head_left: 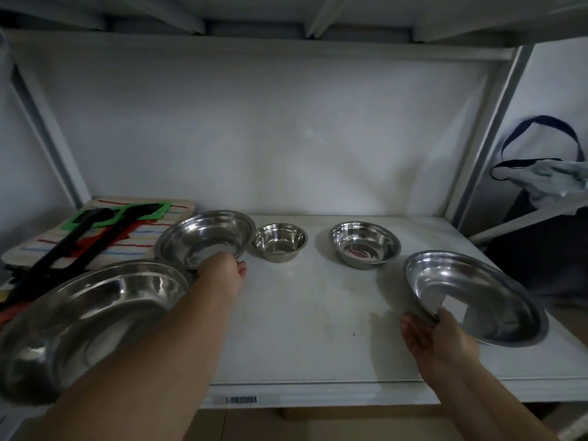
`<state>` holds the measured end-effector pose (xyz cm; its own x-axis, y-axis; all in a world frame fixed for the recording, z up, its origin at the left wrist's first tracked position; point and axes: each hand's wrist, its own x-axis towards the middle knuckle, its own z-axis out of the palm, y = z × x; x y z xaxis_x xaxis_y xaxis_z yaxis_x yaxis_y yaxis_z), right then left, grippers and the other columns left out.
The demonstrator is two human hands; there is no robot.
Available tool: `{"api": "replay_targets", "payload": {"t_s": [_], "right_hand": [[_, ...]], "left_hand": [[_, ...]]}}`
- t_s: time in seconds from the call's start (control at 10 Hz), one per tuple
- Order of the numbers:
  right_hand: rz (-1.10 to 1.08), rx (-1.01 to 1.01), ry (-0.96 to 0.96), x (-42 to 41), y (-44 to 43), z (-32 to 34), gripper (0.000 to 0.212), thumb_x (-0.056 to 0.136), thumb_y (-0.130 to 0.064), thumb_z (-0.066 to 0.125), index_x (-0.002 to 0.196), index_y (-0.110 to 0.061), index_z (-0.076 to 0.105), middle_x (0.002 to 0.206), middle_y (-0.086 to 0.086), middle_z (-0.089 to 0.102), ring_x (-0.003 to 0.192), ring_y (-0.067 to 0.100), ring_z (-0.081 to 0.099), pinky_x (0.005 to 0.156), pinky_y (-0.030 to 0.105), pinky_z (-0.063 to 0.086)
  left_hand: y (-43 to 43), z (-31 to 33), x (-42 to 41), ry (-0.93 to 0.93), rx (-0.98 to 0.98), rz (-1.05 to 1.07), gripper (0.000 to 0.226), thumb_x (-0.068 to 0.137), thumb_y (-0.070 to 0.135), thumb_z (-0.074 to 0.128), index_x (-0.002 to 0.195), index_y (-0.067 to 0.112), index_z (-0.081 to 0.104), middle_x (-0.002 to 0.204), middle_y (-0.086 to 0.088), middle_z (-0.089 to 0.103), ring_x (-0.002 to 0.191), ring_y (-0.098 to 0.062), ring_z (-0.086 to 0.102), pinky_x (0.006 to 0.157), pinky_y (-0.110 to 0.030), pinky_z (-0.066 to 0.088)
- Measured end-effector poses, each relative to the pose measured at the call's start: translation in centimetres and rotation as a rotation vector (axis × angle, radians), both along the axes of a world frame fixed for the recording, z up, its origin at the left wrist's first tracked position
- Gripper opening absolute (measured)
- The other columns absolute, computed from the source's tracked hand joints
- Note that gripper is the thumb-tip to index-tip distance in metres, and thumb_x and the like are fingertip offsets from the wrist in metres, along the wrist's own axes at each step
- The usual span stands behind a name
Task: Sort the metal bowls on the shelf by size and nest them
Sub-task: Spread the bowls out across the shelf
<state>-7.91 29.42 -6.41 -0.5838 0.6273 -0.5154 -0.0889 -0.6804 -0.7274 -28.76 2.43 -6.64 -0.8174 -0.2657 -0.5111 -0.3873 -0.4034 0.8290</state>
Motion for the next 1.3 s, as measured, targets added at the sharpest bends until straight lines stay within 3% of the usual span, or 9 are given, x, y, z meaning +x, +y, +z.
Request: {"api": "replay_targets", "payload": {"t_s": [0.1,0.2,0.3,0.4,0.5,0.7,0.9,1.1,1.3], "right_hand": [[-0.052,-0.005,-0.013,0.0,0.6,0.4,0.036,0.104,-0.008,0.045,0.138,0.003,0.052,0.084,0.019,0.067,0.070,0.024,0.067,0.055,0.035,0.060],[-0.082,0.004,-0.032,0.4,1.0,1.0,0.040,0.100,0.001,0.040,0.139,0.002,0.050,0.084,0.019,0.065,0.070,0.025,0.066,0.064,0.036,0.058],[-0.089,0.048,-0.048,1.7,1.0,1.8,0.034,0.100,-0.001,0.047,0.133,0.002,0.056,0.084,0.018,0.066,0.069,0.023,0.067,0.069,0.035,0.059],[-0.036,0.141,-0.074,3.6,0.5,3.2,0.022,0.096,0.001,0.054,0.115,0.002,0.064,0.084,0.020,0.070,0.065,0.024,0.068,0.061,0.032,0.058],[0.078,0.256,-0.101,5.8,0.1,4.7,0.018,0.093,0.001,0.056,0.106,0.005,0.068,0.087,0.025,0.073,0.065,0.027,0.068,0.060,0.033,0.056],[0.374,0.432,-0.140,9.7,-1.8,7.2,0.019,0.093,0.002,0.057,0.105,0.013,0.068,0.081,0.025,0.075,0.055,0.023,0.067,0.048,0.028,0.056],[0.525,0.592,-0.147,12.6,-4.2,9.5,0.023,0.102,-0.004,0.049,0.098,0.011,0.065,0.072,0.022,0.070,0.055,0.023,0.064,0.045,0.027,0.053],[0.596,0.664,-0.059,13.9,-5.0,10.6,0.028,0.097,-0.002,0.050,0.079,0.009,0.069,0.068,0.019,0.070,0.052,0.020,0.058,0.049,0.028,0.051],[0.640,0.683,-0.045,13.8,-5.1,10.2,0.030,0.101,-0.005,0.047,0.090,0.012,0.069,0.070,0.019,0.072,0.050,0.018,0.059,0.050,0.030,0.051]], "left_hand": [[0.2,2.0,1.0,0.104,0.088,-0.071,0.045,0.103,-0.003,0.027,0.146,-0.007,0.040,0.094,-0.013,0.055,0.116,-0.033,0.060,0.101,-0.038,0.048],[0.4,4.4,1.6,0.146,0.132,-0.038,0.051,0.102,0.000,0.021,0.149,0.004,0.040,0.117,-0.017,0.059,0.128,-0.033,0.055,0.101,-0.041,0.043],[0.4,7.3,3.3,0.181,0.095,-0.098,0.051,0.103,0.007,0.020,0.149,0.005,0.042,0.139,-0.021,0.055,0.126,-0.033,0.057,0.096,-0.040,0.045],[0.5,10.3,6.7,0.227,0.052,-0.193,0.049,0.105,0.011,0.020,0.147,0.000,0.042,0.140,-0.024,0.057,0.121,-0.034,0.062,0.090,-0.038,0.049],[0.2,12.6,10.8,0.241,-0.067,-0.336,0.043,0.108,0.016,0.026,0.143,-0.001,0.044,0.112,-0.023,0.069,0.088,-0.029,0.069,0.074,-0.038,0.055],[0.2,15.8,20.1,0.271,-0.252,-0.653,0.024,0.106,0.010,0.037,0.114,0.001,0.058,0.086,-0.019,0.071,0.065,-0.024,0.074,0.083,-0.040,0.055],[0.3,16.3,25.2,0.262,-0.403,-0.776,0.026,0.103,0.010,0.046,0.122,0.000,0.059,0.076,-0.015,0.078,0.067,-0.026,0.076,0.064,-0.034,0.062],[-0.4,16.2,26.7,0.234,-0.477,-0.811,0.024,0.102,0.007,0.043,0.120,0.003,0.058,0.084,-0.017,0.076,0.070,-0.027,0.076,0.069,-0.035,0.062],[-1.8,15.0,26.3,0.247,-0.701,-0.664,0.017,0.097,0.018,0.063,0.101,0.002,0.066,0.083,-0.016,0.075,0.070,-0.026,0.075,0.072,-0.039,0.063]]}}
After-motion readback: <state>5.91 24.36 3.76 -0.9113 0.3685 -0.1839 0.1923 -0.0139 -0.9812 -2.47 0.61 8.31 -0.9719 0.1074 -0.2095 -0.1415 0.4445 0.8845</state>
